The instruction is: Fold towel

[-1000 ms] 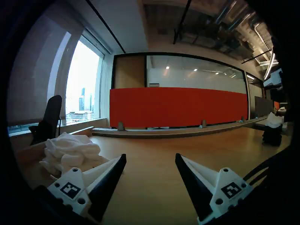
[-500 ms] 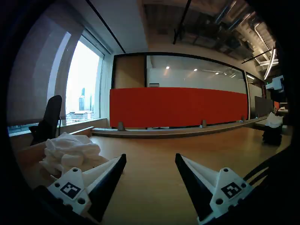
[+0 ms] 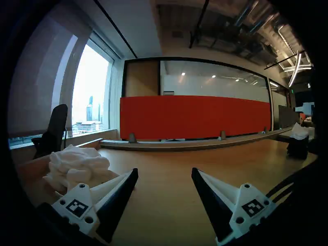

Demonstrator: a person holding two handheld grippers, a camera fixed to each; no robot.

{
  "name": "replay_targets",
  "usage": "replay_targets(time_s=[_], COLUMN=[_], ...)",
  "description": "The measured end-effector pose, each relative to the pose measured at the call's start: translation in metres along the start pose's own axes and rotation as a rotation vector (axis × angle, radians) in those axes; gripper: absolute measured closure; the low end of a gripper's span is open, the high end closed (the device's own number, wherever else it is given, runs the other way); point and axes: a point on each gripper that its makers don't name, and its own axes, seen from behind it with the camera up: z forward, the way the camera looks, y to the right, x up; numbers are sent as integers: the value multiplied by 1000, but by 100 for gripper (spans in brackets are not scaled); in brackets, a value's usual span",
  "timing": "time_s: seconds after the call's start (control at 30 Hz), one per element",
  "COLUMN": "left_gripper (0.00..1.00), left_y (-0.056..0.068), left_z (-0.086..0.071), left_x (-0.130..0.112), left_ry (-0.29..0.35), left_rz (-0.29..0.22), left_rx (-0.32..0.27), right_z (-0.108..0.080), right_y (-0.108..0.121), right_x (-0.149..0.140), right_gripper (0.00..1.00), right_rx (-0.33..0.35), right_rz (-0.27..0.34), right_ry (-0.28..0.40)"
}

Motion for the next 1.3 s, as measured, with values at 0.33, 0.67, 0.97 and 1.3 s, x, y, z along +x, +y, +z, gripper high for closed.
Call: replay_targets(time_s=[0.33, 0.67, 0.97, 1.3], left_gripper=[3, 3, 3, 3], left_y=[0, 0, 1, 1], left_z=[-1, 0, -1, -1], left_x=[0, -1, 0, 0], left_ry=[0, 0, 0, 0], left_rz=[0, 0, 0, 0], left_rx=[0, 0, 0, 0], right_z=[-1, 2, 2, 2], right_y=[15, 23, 20, 23], right_x=[-40, -71, -88, -105], right_gripper=[2, 2, 2, 2], right_rx=[-1, -12, -1, -6], right_rz=[47, 66, 44, 8], right_ry=[10, -14, -28, -43])
